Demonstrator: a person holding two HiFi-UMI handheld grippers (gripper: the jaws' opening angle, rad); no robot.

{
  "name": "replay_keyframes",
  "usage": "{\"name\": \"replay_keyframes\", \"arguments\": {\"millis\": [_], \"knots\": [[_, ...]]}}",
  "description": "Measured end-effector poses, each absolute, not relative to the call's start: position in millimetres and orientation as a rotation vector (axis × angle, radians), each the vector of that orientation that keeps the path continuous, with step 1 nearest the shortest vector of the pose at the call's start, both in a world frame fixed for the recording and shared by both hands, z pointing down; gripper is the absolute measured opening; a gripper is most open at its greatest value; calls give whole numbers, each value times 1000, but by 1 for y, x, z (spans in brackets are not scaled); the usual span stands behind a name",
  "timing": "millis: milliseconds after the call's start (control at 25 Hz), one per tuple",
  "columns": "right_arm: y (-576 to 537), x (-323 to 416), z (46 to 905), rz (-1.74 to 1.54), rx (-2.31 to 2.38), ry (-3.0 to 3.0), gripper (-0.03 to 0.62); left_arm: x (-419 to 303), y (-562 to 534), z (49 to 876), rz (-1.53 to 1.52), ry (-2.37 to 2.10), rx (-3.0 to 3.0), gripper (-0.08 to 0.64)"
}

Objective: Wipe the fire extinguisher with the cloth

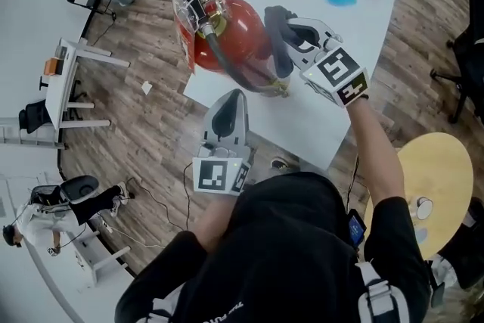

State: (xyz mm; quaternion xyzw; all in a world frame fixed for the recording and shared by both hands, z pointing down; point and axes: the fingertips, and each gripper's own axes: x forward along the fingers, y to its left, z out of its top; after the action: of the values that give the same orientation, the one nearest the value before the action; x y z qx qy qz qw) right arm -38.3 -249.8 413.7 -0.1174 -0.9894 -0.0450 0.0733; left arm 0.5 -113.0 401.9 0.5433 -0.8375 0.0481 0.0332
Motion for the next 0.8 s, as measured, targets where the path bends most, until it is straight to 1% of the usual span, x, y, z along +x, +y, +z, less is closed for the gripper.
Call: {"name": "replay_keyframes", "arguments": {"millis": [160,280,320,400,480,560,680,800], "knots": [[-254,-45,539,-54,-440,-2745,86,-8,-118,410,187,-2600,1606,21],[-253,-36,648,-147,-496,-2466,86,-14,-122,414,191,-2598,1584,21],[-248,-34,672,-177,-509,-2414,86,-16,-120,414,197,-2601,1573,21],[-232,-33,683,-134,-524,-2416,86,-18,-112,413,208,-2605,1547,21],[-226,-32,664,-110,-545,-2465,86,-18,-110,412,206,-2600,1538,21],[-235,-35,619,-85,-566,-2576,86,-18,-114,412,189,-2595,1548,21],[-246,-44,506,-31,-599,-2833,84,-22,-115,411,165,-2591,1565,21],[-250,-45,390,-146,-639,-3065,83,-25,-116,408,154,-2589,1587,21]]}}
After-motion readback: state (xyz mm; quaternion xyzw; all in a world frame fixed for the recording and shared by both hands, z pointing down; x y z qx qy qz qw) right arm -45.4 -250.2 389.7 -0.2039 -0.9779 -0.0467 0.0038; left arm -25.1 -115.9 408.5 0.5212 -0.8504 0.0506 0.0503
